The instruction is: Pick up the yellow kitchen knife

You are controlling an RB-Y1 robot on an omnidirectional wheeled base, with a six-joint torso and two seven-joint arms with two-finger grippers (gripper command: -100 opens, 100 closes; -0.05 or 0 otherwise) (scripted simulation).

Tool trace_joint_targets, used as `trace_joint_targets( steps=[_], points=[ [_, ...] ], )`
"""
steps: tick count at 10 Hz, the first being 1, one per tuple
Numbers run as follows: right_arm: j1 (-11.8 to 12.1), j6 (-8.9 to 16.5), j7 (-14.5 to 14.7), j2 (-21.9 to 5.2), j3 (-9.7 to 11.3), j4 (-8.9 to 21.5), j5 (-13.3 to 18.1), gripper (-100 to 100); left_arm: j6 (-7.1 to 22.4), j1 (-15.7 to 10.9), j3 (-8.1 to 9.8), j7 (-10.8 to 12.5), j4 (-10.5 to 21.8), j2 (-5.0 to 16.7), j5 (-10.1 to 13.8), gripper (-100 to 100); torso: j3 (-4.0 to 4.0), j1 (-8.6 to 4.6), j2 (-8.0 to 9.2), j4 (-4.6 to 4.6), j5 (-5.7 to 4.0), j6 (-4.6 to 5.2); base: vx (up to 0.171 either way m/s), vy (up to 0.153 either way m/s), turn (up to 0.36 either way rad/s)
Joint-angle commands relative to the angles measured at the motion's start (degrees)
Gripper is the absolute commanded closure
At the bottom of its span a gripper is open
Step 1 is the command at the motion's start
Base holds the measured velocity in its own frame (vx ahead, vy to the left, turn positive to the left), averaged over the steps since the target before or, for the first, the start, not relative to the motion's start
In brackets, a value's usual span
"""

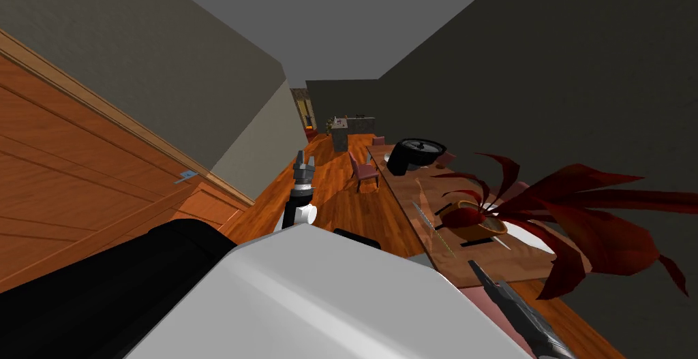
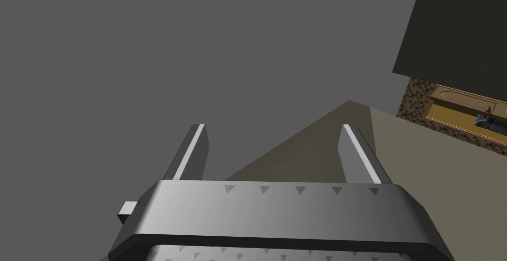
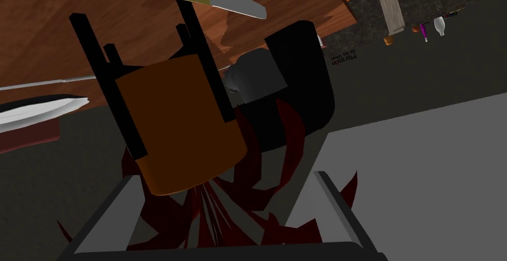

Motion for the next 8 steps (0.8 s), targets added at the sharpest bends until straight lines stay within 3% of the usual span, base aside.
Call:
trace_joint_targets(
  steps=[1,3,8],
  points=[
    [0.4,-0.6,0.6,-1.1,-1.3,2.9,2.6,-100,0.0,0.0,0.00,0.0,0.0,0.0,0.0,0,0.00,0.00,0.00,0.00,0.00,0.00,0.090,0.082,0.135],
    [0.4,-0.6,0.6,-1.1,-1.3,4.7,2.6,-100,0.0,0.0,0.00,0.0,0.0,0.0,0.0,0,-0.02,-0.01,-0.03,-0.01,0.00,0.00,0.063,0.033,0.035],
    [2.1,-1.3,1.6,-4.1,-3.8,14.6,9.2,-100,0.0,0.0,0.00,0.0,0.0,0.0,0.0,0,-0.12,-0.12,-0.21,-0.04,-0.02,-0.05,0.102,0.030,0.165]
  ],
)
